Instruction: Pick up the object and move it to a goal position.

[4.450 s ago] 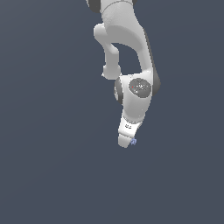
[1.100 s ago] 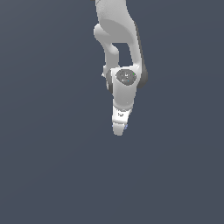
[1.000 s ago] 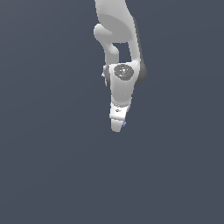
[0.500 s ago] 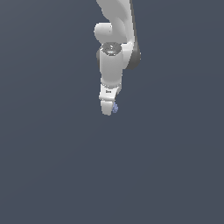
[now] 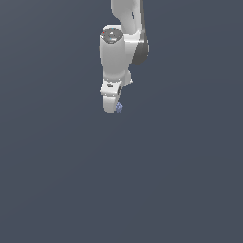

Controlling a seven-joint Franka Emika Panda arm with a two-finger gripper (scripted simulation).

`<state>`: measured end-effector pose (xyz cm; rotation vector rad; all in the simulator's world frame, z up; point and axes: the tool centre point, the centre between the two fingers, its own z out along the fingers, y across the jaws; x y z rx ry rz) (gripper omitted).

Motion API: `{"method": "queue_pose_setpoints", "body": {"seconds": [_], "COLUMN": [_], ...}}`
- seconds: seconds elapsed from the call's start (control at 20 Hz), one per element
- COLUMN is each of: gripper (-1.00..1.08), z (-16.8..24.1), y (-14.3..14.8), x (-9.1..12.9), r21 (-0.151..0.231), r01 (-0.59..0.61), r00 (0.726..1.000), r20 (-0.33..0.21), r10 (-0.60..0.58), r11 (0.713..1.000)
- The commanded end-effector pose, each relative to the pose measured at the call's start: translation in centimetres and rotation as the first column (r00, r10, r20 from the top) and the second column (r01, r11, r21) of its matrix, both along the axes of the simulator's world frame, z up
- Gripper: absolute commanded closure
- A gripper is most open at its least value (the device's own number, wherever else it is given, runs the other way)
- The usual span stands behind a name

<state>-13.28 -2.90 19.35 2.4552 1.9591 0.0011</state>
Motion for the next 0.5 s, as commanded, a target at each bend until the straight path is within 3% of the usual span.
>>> {"method": "queue_pose_setpoints", "body": {"seconds": [0.0, 0.45], "gripper": [1.08, 1.08], "z": [0.5, 0.89], "y": [-0.37, -0.69], "x": [-0.52, -0.79], "r21": [0.001, 0.0], "r01": [-0.001, -0.001], "r00": [1.0, 1.0], "r20": [0.0, -0.001], "r10": [0.001, 0.001], "r11": [1.0, 1.0]}}
